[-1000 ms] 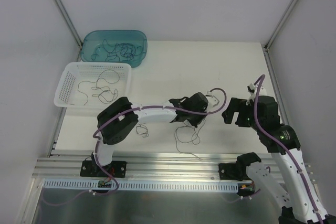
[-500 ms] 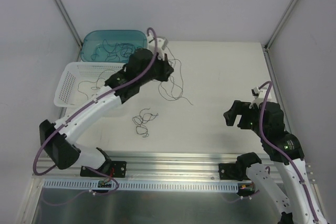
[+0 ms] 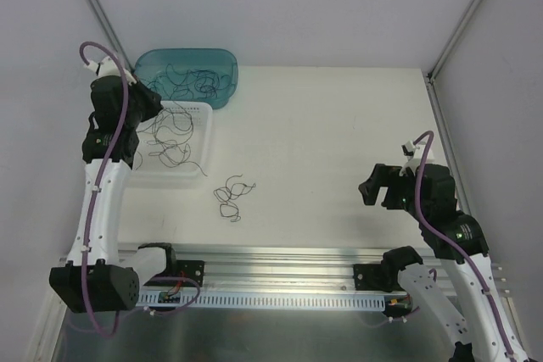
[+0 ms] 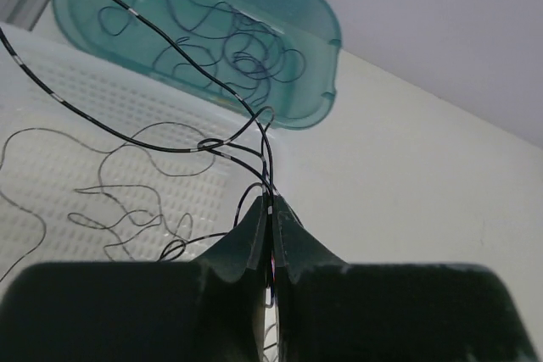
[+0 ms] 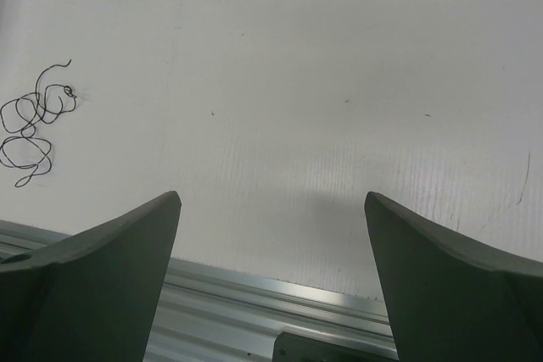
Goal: Untangle the cables
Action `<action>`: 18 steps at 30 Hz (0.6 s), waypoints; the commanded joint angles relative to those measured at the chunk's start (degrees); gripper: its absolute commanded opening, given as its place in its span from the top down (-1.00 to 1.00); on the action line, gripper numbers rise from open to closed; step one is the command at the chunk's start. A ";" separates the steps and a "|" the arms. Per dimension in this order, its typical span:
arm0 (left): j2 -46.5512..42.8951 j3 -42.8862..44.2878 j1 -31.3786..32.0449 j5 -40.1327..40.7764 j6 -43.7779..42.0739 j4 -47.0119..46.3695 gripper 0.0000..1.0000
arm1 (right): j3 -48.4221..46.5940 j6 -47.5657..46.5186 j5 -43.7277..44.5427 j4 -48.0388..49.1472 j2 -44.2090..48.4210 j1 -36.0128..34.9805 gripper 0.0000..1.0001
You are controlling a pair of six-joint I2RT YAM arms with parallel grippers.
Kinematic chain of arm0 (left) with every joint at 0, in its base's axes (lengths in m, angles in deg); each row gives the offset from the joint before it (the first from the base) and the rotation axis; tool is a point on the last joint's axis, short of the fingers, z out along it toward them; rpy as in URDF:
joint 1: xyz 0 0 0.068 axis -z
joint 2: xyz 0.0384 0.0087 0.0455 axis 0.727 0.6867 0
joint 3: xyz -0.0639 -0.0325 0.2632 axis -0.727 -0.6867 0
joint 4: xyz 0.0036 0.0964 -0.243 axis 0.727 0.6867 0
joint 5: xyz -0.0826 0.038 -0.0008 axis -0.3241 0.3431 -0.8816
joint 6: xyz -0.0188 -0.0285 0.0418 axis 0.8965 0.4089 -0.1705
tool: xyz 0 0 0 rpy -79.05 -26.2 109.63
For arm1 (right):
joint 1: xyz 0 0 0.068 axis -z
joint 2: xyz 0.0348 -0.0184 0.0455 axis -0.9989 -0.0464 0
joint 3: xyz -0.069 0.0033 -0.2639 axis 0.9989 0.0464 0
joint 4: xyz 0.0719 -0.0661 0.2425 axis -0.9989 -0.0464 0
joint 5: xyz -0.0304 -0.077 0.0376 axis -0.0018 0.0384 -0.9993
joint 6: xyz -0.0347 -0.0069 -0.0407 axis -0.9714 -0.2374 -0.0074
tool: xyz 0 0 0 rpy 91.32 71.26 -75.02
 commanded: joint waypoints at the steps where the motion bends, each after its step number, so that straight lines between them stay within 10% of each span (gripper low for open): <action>1: 1.17 -2.01 -7.92 -4.83 1.14 0.80 1.00 | 0.18 -0.86 -2.03 2.71 -0.74 -0.35 -0.90; 9: 8.99 -5.09 -14.36 -3.51 0.18 0.01 0.68 | 0.44 -1.04 -2.91 2.98 -1.44 -0.35 -0.90; 14: 7.25 -5.70 -14.45 -4.03 -1.31 0.01 -0.48 | 0.53 -0.95 -3.00 2.63 -1.44 -0.43 -0.89; 18: 2.25 -9.30 -12.62 -8.69 -1.67 0.10 -0.79 | 1.32 -0.77 -3.88 4.03 -1.79 -0.35 -0.90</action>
